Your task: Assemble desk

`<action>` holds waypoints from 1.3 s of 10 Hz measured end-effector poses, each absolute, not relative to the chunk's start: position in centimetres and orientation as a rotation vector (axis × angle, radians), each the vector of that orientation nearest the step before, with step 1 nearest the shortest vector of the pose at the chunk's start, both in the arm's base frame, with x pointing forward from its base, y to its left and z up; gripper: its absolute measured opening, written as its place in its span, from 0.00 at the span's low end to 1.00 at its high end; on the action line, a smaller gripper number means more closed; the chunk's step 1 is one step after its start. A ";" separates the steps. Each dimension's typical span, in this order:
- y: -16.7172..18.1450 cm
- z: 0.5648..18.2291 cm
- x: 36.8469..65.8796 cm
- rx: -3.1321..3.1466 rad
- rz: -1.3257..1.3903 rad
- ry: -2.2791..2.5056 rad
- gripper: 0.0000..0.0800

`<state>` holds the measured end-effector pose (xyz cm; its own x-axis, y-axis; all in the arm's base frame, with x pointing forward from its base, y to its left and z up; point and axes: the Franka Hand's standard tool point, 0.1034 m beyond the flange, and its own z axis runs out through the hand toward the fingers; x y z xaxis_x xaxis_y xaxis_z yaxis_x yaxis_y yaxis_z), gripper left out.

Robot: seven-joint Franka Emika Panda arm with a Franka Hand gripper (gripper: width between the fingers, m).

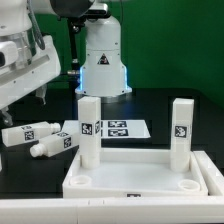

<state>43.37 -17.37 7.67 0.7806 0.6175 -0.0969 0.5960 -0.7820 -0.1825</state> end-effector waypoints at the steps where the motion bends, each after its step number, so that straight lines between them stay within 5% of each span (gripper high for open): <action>1: -17.5 7.5 43.0 -2.871 0.238 -0.822 0.81; 13: -17.1 6.2 42.4 -2.851 0.427 0.747 0.81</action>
Offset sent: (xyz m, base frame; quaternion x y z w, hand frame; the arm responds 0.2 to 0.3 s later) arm 0.0000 0.0000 0.0000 0.0000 0.0000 0.1938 0.9810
